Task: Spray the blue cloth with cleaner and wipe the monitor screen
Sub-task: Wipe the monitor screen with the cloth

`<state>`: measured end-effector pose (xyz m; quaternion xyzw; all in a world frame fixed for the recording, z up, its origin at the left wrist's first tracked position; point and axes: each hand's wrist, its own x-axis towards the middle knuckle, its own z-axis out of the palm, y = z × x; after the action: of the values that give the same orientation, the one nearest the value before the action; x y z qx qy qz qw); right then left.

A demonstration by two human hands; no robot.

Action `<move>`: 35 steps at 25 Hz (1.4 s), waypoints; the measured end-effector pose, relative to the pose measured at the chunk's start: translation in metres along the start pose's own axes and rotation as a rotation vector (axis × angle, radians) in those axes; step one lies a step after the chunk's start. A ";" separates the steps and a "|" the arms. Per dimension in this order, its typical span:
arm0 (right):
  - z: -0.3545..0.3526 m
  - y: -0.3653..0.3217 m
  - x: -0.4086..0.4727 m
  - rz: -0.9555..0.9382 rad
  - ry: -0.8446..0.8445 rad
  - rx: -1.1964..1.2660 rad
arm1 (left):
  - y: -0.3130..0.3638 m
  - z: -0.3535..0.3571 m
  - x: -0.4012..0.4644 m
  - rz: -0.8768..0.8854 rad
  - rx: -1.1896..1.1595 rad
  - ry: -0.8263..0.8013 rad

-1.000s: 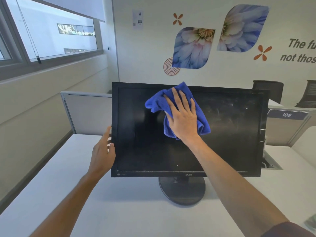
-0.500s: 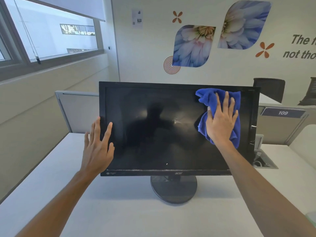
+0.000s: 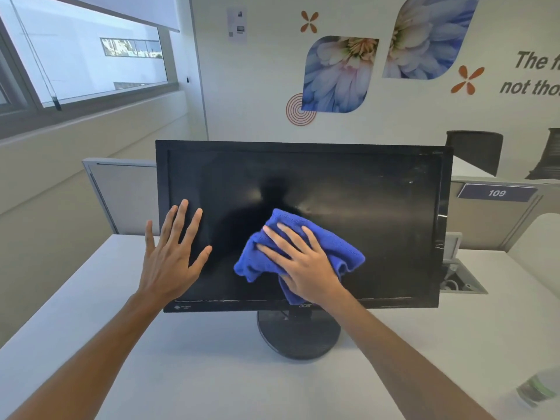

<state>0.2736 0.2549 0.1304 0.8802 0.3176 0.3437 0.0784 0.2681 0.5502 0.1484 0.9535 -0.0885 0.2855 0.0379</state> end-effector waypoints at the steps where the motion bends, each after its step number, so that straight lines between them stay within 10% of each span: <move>1: 0.002 0.005 -0.014 0.008 0.006 -0.005 | 0.000 0.000 0.001 0.004 -0.002 0.002; 9: -0.010 0.104 -0.067 0.869 0.098 -0.019 | 0.005 0.004 0.002 0.000 -0.047 -0.002; 14: -0.021 0.141 -0.017 1.040 0.150 0.101 | 0.006 0.003 -0.001 0.010 -0.087 0.002; 28: -0.018 0.029 0.088 0.404 0.134 -0.001 | 0.001 0.002 0.003 0.035 -0.110 0.004; 35: -0.027 0.078 0.058 0.466 0.160 -0.070 | -0.004 0.001 0.004 0.043 -0.111 -0.022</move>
<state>0.3279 0.2276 0.2106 0.8963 0.0993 0.4321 0.0023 0.2731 0.5535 0.1495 0.9509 -0.1249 0.2704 0.0837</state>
